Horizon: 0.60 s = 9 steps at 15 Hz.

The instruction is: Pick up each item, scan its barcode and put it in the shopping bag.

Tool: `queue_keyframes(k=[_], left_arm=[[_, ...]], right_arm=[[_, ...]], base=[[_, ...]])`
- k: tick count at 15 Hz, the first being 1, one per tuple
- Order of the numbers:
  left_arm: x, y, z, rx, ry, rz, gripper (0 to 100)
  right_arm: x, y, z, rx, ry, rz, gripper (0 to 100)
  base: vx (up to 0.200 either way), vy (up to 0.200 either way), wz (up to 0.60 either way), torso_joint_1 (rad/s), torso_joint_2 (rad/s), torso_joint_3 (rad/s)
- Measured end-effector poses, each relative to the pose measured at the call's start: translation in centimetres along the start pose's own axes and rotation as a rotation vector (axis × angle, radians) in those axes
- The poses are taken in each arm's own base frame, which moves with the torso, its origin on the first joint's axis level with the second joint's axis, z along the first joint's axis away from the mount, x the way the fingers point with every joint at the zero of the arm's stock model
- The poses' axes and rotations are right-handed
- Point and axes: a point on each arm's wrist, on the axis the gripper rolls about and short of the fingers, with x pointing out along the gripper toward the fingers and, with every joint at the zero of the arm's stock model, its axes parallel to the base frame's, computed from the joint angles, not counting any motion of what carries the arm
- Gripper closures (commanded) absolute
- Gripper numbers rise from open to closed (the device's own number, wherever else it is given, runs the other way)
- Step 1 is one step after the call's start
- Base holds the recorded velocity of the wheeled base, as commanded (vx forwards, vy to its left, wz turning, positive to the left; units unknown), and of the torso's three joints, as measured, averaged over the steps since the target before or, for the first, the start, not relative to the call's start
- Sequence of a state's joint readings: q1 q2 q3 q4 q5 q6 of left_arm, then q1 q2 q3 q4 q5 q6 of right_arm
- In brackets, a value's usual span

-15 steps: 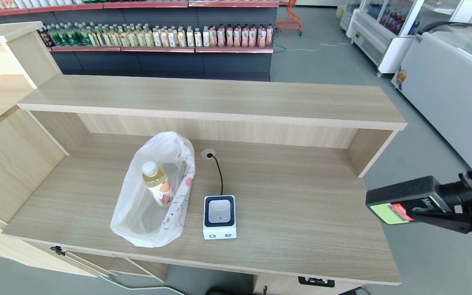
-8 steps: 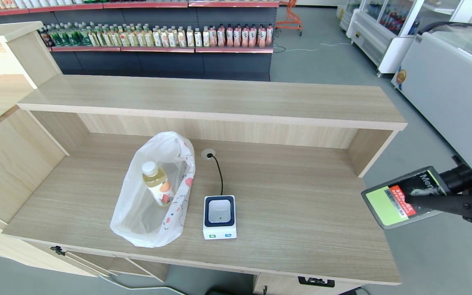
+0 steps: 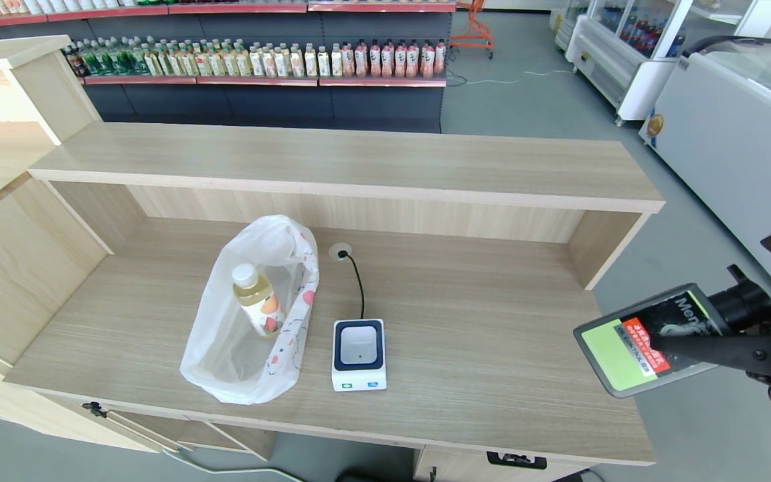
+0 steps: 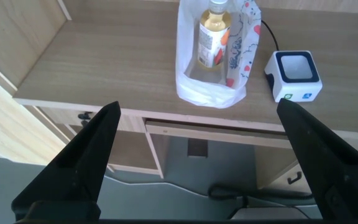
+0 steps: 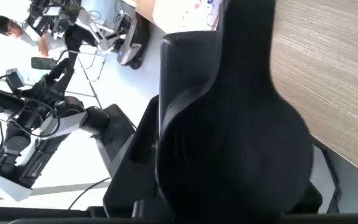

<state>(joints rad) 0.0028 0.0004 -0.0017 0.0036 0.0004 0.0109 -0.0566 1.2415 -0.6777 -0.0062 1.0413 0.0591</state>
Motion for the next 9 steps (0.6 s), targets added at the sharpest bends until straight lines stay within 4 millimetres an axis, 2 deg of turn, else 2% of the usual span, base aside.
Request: queue_keyframes(k=[4,9], left_arm=[[0.0,0.0,0.0,0.000,0.000,0.000,0],[0.0,0.0,0.0,-0.017,0.000,0.000,0]], right_arm=[[-0.1,0.2,-0.5,0.005,0.001,-0.021,100],[-0.3,0.3,-1.1,0.012,0.001,-0.049,100]], base=[[0.000,0.000,0.00,0.000,0.00,0.000],[0.000,0.200,0.00,0.002,0.00,0.002]])
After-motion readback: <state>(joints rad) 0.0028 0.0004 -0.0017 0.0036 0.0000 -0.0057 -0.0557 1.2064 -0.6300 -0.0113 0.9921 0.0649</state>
